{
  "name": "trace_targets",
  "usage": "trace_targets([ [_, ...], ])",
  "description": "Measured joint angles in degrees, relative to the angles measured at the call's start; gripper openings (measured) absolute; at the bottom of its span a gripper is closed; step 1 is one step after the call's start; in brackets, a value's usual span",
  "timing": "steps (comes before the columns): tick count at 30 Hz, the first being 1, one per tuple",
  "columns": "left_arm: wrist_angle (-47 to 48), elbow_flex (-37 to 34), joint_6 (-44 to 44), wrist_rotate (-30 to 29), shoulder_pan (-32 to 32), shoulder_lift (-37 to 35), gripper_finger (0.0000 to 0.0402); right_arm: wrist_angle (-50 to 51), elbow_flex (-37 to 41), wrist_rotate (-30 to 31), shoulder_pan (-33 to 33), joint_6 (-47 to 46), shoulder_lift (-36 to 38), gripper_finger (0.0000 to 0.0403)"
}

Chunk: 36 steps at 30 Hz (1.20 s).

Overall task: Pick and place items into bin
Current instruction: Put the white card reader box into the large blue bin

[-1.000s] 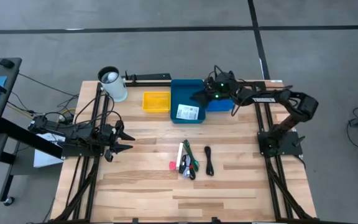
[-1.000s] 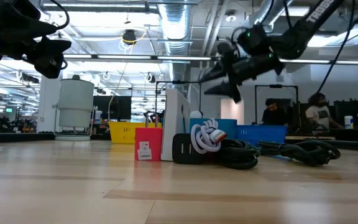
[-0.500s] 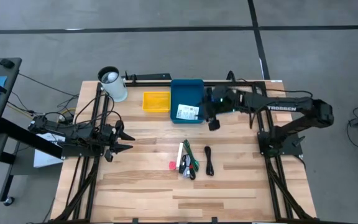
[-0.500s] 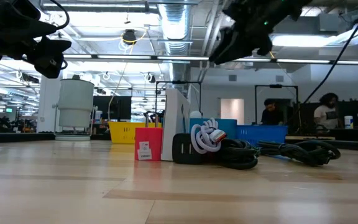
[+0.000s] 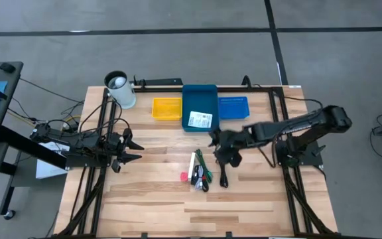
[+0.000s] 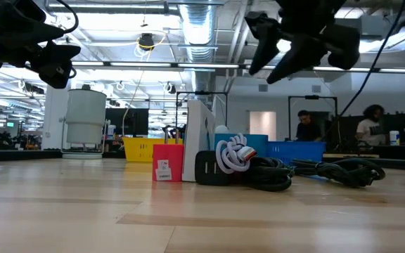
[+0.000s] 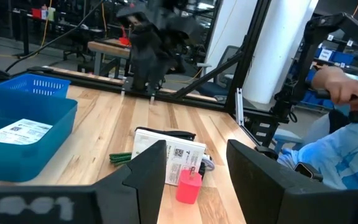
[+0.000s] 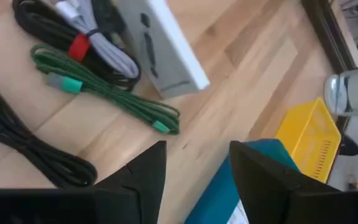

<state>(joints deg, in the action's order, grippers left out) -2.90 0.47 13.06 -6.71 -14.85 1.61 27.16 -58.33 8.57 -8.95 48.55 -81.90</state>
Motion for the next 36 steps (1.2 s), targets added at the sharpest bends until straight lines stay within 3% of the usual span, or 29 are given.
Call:
trace_targets([
  [6,0.0,0.0,0.0,0.01,0.0,0.0,0.0159,-3.5,-0.02,11.59,-5.87,-6.4,-0.96,0.0159],
  [11,0.0,0.0,0.0,0.01,-0.02,0.0,0.0159,-3.07,-0.02,17.35,-9.28,-3.76,-0.36,0.0151],
  [18,0.0,0.0,-0.01,0.03,0.0,0.0,0.0159,2.59,-0.05,19.08,-10.72,-0.37,0.72,0.0146],
  [27,-0.01,0.0,0.0,0.03,0.0,0.0,0.0159,15.57,0.07,18.41,-6.42,-9.26,8.6,0.0145],
  [36,-0.33,0.0,-5.79,-2.01,0.05,-0.02,0.0159,7.13,0.0,18.17,1.59,-20.51,22.02,0.0133],
])
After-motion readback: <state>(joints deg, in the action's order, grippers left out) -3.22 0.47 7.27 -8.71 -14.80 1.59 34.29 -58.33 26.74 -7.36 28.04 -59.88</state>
